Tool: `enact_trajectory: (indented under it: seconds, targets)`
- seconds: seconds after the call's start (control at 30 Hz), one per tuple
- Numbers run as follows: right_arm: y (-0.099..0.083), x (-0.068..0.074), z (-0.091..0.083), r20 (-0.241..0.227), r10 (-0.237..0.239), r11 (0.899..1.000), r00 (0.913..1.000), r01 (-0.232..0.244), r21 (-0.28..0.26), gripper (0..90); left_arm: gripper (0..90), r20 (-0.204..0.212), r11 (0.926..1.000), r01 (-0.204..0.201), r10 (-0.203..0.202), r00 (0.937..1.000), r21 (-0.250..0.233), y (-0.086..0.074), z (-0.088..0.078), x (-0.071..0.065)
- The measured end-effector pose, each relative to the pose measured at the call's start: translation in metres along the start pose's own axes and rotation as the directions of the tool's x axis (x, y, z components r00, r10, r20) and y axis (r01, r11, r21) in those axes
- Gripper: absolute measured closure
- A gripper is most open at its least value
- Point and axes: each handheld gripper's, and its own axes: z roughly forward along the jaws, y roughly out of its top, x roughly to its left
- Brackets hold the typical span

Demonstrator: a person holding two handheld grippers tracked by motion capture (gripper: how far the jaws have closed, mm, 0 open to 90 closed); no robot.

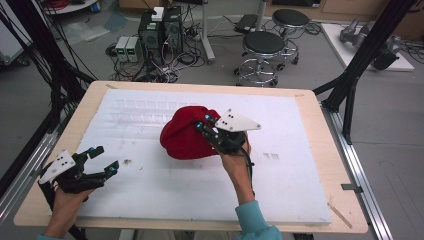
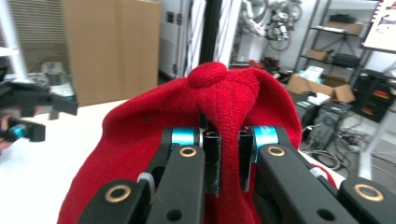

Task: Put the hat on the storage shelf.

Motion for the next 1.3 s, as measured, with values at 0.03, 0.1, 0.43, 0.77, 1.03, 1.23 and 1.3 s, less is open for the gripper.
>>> enact_trajectory:
  seconds: [0.03, 0.1, 0.43, 0.77, 1.03, 1.23, 1.3]
  targets:
    - [0.001, -0.001, -0.005, -0.032, 0.001, 1.000, 0.9995, -0.001, 0.000, 86.5, 18.1, 0.026, 1.0000, -0.005, 0.005, 0.9996, 0.006, 0.004, 0.001, -0.002]
    - [0.001, -0.002, -0.007, -0.048, 0.000, 1.000, 0.9989, 0.000, -0.003, 86.5, 18.1, 0.063, 0.9998, -0.015, 0.014, 0.9979, 0.012, 0.010, 0.003, -0.005]
    - [0.003, -0.005, -0.023, -0.266, -0.005, 1.000, 0.9640, -0.002, -0.025, 86.4, 17.7, 0.207, 0.9961, -0.074, 0.062, 0.9763, 0.048, 0.044, 0.015, -0.018]
    - [0.006, -0.003, -0.023, -0.382, -0.032, 0.999, 0.9237, 0.028, -0.014, 86.4, 17.2, 0.354, 0.9918, -0.104, 0.072, 0.9323, 0.074, 0.082, 0.038, -0.037]
    - [0.006, 0.001, -0.019, -0.424, -0.043, 0.999, 0.9045, 0.048, 0.001, 86.4, 17.6, 0.485, 0.9901, -0.120, 0.070, 0.8716, 0.073, 0.104, 0.061, -0.054]
    - [0.005, 0.005, -0.014, -0.466, -0.052, 0.998, 0.8834, 0.065, 0.011, 86.4, 18.2, 0.560, 0.9868, -0.136, 0.064, 0.8258, 0.088, 0.109, 0.083, -0.068]
    - [0.005, 0.006, -0.013, -0.476, -0.057, 0.997, 0.8773, 0.072, 0.012, 86.4, 17.4, 0.584, 0.9876, -0.132, 0.058, 0.8095, 0.085, 0.109, 0.089, -0.071]
